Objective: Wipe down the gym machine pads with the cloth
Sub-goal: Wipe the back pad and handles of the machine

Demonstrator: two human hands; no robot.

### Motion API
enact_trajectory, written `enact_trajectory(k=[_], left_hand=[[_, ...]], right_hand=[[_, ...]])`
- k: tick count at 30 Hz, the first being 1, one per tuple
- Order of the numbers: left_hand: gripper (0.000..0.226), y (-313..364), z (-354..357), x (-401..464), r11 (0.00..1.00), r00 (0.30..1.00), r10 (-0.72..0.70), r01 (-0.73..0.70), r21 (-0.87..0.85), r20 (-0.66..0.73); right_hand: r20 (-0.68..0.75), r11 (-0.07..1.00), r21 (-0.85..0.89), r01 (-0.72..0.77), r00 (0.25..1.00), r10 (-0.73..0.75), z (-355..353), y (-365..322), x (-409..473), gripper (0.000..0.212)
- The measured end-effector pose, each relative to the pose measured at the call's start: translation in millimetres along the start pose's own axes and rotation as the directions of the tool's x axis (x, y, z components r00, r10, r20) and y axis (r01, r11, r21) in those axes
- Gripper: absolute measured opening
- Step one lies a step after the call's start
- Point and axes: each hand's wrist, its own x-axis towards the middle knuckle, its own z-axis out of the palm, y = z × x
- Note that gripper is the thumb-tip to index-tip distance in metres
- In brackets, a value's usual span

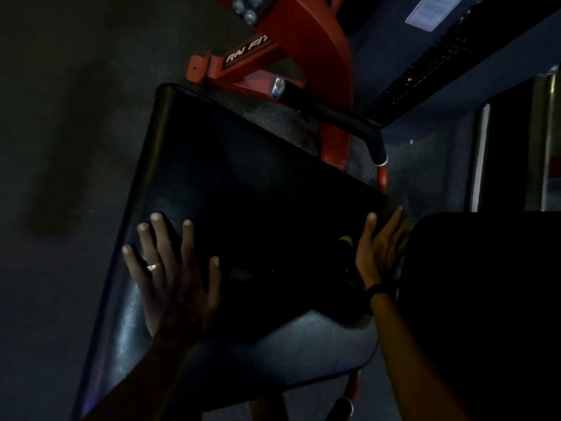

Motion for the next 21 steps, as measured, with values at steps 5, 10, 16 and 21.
enact_trajectory(k=[5, 10, 16, 21], left_hand=[[0.069, 0, 0, 1, 1.000, 1.000, 0.000, 0.000, -0.003, 0.002], [0.068, -1, -1, 1, 1.000, 1.000, 0.003, -0.003, 0.000, -0.006], [0.068, 2, 1, 1, 1.000, 1.000, -0.007, 0.007, -0.011, -0.005], [0.069, 2, 2, 1, 1.000, 1.000, -0.007, 0.007, 0.011, 0.002]], right_hand=[[0.084, 0.973, -0.028, -0.231, 0.969, 0.232, 3, 8, -26, 0.100], [0.064, 0.964, -0.037, -0.265, 0.962, 0.267, 0, 0, -34, 0.099], [0.007, 0.965, -0.053, -0.257, 0.966, 0.258, 8, -47, 51, 0.069], [0.076, 0.969, -0.076, -0.235, 0.968, 0.240, 12, -55, 82, 0.057]])
